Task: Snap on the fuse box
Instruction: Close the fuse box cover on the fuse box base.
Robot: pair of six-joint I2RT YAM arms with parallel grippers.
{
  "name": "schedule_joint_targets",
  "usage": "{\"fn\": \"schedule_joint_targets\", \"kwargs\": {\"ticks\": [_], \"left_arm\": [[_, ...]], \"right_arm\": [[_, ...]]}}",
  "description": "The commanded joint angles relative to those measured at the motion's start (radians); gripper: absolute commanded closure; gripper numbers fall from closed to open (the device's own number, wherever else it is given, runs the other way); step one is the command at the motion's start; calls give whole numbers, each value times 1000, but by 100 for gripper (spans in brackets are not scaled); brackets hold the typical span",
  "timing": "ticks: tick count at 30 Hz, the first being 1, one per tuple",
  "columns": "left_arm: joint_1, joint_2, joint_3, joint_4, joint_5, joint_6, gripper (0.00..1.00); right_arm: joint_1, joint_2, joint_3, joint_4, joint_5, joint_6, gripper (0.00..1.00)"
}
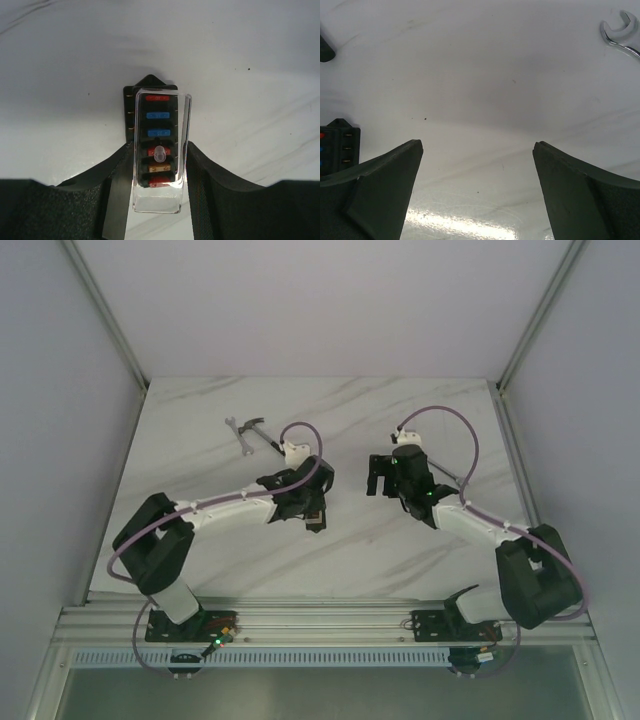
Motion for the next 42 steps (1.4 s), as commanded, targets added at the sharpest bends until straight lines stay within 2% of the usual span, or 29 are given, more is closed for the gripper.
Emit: {"fn": "schedule_joint_targets", "kwargs": {"ticks": [1,10,18,32,35,42], "left_arm": [[-23,62,81,-66,-60,-18,63],[-43,138,145,-121,-84,-9,59],[-50,145,162,-184,-117,-29,58],[-63,192,184,-188,-111,-48,56],[-63,200,181,-188,-113,-52,50],[-63,168,185,-187,-109,-42,23]], "right_arm": [[-3,17,0,11,23,11,0],[-3,29,5,7,18,9,0],[-4,34,9,4,14,8,0],[-3,55,20,-1,-6,10,0],[-3,56,21,-2,-15,9,0],[-2,29,16,15,-109,11,0]]}}
